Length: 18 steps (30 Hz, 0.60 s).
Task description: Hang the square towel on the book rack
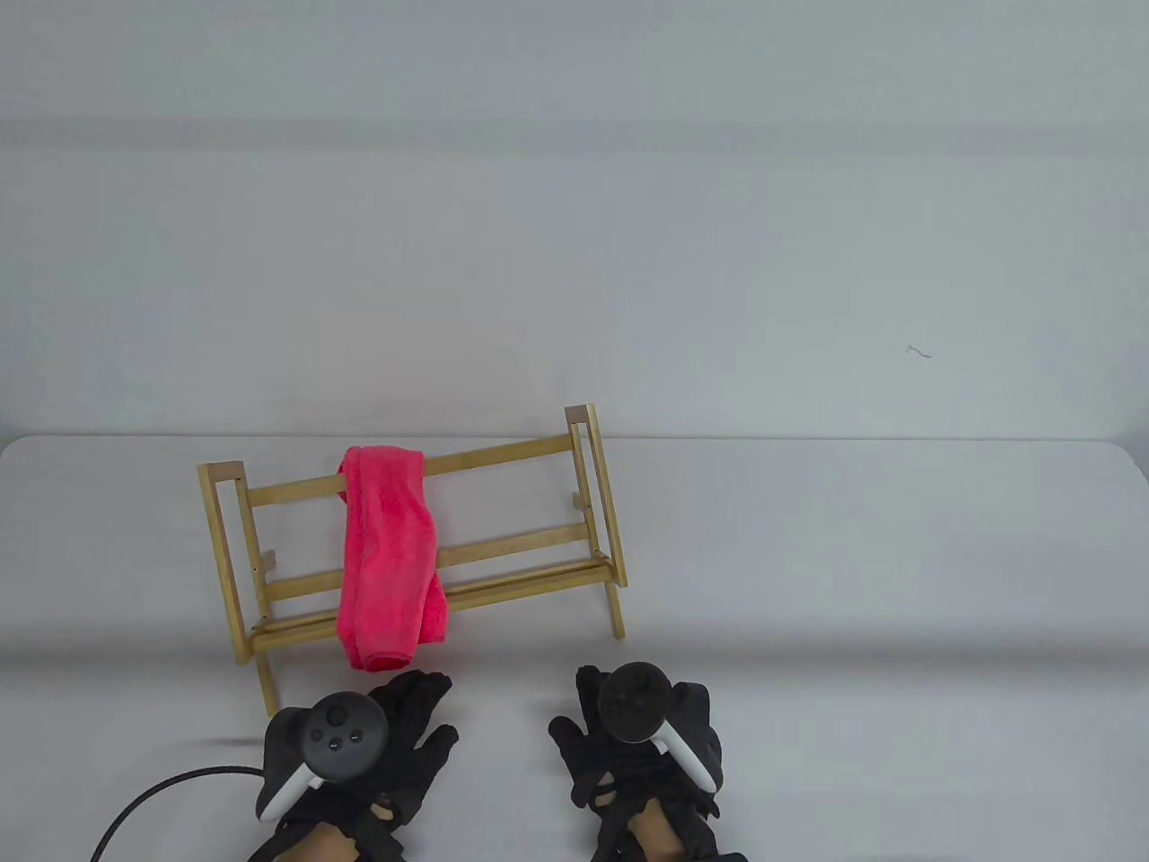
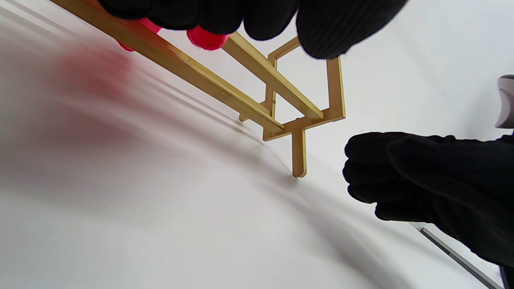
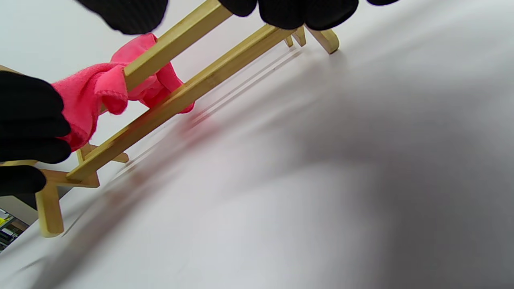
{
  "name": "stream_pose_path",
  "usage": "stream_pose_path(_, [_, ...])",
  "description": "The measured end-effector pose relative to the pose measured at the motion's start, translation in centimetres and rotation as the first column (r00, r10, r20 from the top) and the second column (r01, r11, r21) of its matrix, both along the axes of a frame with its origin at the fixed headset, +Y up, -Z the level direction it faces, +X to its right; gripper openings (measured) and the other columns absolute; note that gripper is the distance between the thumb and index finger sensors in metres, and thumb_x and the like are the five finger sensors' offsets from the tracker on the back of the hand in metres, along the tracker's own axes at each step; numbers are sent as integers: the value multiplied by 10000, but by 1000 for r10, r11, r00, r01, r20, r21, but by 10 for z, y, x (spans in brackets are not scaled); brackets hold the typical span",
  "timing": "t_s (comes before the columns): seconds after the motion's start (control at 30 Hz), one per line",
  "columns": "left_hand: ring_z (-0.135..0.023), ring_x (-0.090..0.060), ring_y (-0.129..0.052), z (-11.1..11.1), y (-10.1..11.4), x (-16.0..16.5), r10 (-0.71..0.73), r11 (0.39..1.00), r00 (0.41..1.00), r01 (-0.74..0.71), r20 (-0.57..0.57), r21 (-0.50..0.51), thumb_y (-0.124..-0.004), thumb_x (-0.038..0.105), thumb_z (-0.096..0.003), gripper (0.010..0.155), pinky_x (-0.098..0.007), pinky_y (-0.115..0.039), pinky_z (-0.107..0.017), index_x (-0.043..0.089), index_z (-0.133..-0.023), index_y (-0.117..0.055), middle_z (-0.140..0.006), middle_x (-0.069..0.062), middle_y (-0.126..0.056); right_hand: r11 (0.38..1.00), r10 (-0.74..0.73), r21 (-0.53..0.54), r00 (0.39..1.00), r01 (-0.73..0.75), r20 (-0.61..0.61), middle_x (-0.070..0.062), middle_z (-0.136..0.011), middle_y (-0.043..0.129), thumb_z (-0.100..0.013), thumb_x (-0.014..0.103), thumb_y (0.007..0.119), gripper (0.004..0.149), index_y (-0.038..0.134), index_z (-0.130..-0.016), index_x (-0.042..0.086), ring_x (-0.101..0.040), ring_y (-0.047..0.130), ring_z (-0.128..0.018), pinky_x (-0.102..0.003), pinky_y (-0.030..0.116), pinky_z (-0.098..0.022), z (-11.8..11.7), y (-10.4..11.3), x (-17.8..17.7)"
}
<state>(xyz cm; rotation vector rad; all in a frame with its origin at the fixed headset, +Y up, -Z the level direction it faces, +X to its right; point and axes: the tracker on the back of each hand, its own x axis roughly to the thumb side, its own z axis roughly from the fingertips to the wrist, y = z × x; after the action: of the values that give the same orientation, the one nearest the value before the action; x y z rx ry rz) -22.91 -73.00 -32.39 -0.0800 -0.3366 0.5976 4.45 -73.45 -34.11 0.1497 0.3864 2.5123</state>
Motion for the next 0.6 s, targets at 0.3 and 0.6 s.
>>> stream_pose_path(0.3, [-951,-475,-509,0,0,0,9,1000,1000,-9,3,4,-730,379,-558,610,-591,-545,-667,100,-1053,-506,-1054,-220,-451,1000,3,-3,1000,-3,2,-87,-1076,352,-477,526,633,733,312,-1043,188,-369,433,-1025,-578,349,-740,-1,-1,1])
stream_pose_path(0.6, [-950,-474,-510,0,-1,0,11,1000,1000,-11,4,2,-731,378,-558,610,-590,-545,-667,100,-1052,-506,-1054,-219,-452,1000,0,0,1000,0,6,-88,-1075,353,-477,527,633,734,312,-1043,188,-368,434,-1025,-578,349,-740,-2,-2,2])
